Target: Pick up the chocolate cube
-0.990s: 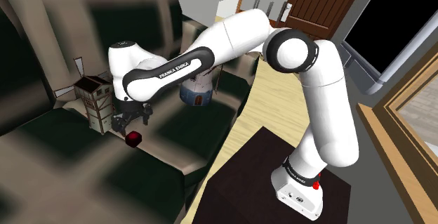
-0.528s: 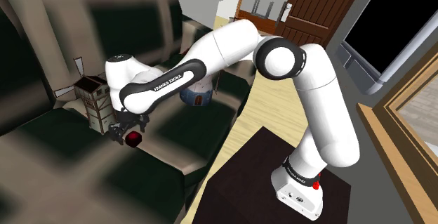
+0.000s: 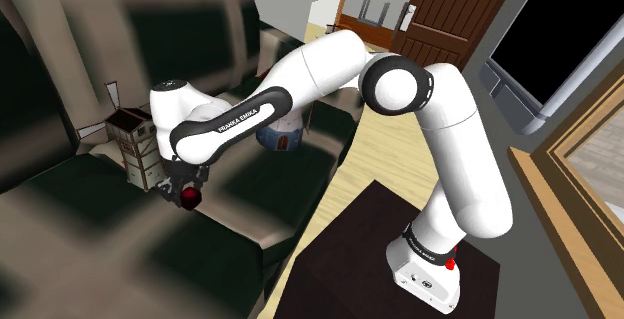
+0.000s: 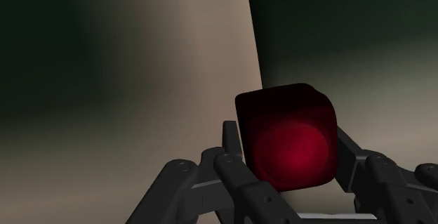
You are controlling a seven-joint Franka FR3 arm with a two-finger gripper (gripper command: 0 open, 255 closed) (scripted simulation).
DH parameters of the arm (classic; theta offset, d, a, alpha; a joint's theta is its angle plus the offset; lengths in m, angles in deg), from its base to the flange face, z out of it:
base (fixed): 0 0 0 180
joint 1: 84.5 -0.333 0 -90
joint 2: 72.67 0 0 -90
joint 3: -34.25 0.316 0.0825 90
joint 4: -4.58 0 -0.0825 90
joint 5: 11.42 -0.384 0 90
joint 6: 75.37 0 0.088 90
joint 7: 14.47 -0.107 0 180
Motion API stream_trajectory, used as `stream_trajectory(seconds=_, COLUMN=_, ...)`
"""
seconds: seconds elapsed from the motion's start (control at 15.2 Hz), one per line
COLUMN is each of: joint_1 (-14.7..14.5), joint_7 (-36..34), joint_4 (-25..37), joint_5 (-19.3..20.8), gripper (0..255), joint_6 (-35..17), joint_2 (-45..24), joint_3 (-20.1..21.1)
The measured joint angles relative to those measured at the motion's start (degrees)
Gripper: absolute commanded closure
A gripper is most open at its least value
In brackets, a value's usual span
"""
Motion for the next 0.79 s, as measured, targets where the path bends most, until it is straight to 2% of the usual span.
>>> stream_trajectory(seconds=0.33, joint_1=0.05, joint_7=0.03, joint_4=-0.04, joint_5=-0.06, gripper=255, joint_6=0.22, joint_2=0.23, joint_3=0.04)
stream_trajectory(seconds=0.79, joint_1=0.52, joint_7=0.38, joint_4=0.05, joint_5=-0.81, gripper=255, joint_6=3.38, joint_2=3.28, joint_3=0.66)
